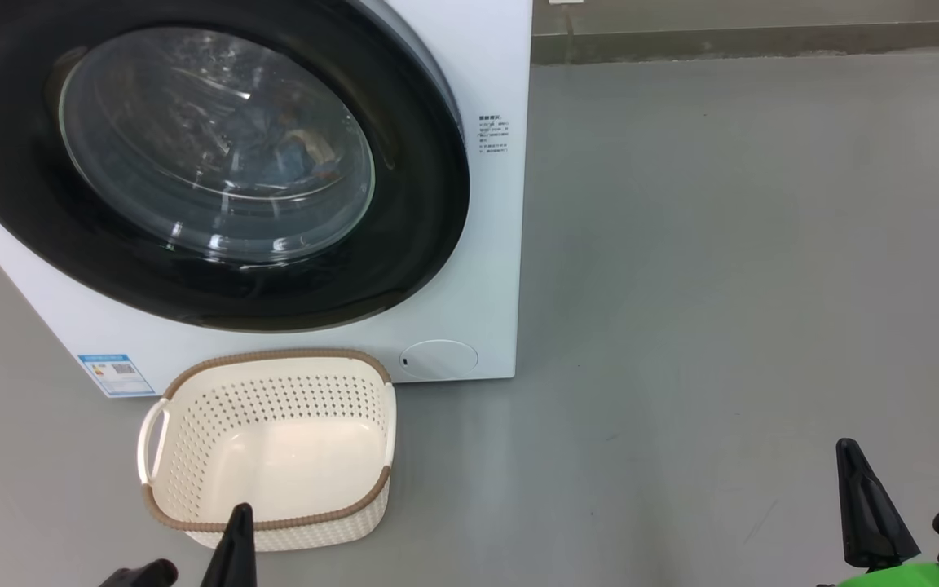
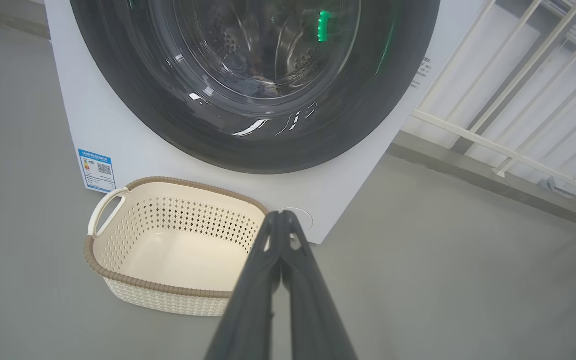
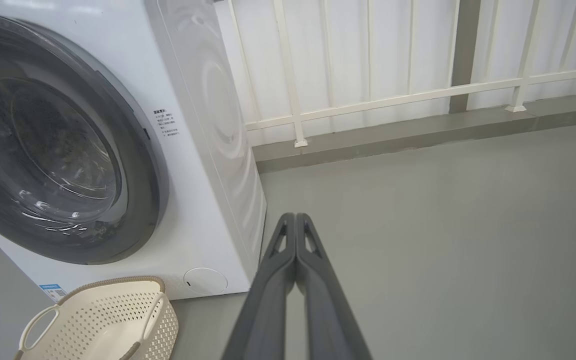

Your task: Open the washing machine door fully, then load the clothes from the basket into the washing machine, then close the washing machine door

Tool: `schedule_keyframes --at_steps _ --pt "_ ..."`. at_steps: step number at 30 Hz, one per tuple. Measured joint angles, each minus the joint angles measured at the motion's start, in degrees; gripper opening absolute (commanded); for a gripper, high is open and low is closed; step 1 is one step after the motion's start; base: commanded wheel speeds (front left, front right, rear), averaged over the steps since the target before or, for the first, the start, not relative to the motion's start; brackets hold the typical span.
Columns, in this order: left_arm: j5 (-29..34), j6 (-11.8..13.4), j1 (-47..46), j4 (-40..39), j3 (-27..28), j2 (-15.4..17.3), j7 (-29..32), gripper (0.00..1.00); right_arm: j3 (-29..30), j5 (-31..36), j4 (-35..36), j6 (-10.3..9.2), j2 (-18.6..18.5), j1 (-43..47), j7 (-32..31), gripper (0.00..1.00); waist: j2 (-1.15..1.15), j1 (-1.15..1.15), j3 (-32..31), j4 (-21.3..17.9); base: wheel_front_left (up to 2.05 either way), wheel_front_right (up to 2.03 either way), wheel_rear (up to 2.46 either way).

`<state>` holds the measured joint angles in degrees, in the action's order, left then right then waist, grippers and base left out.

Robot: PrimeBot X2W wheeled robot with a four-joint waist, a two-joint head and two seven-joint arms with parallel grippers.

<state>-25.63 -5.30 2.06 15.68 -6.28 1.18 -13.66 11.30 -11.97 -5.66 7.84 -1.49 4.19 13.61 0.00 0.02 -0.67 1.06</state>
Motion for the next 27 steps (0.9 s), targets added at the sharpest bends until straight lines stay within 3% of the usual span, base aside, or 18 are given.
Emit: schedule_keyframes --at_steps 27 --pt "-15.3 -0.1 -0.4 0.0 2.5 0.0 4.7 0.00 -0.8 -18.3 -2.2 0.00 0.0 -0.7 -4.5 0.00 0.00 -0.01 0.3 -0.3 0.00 0.00 0.00"
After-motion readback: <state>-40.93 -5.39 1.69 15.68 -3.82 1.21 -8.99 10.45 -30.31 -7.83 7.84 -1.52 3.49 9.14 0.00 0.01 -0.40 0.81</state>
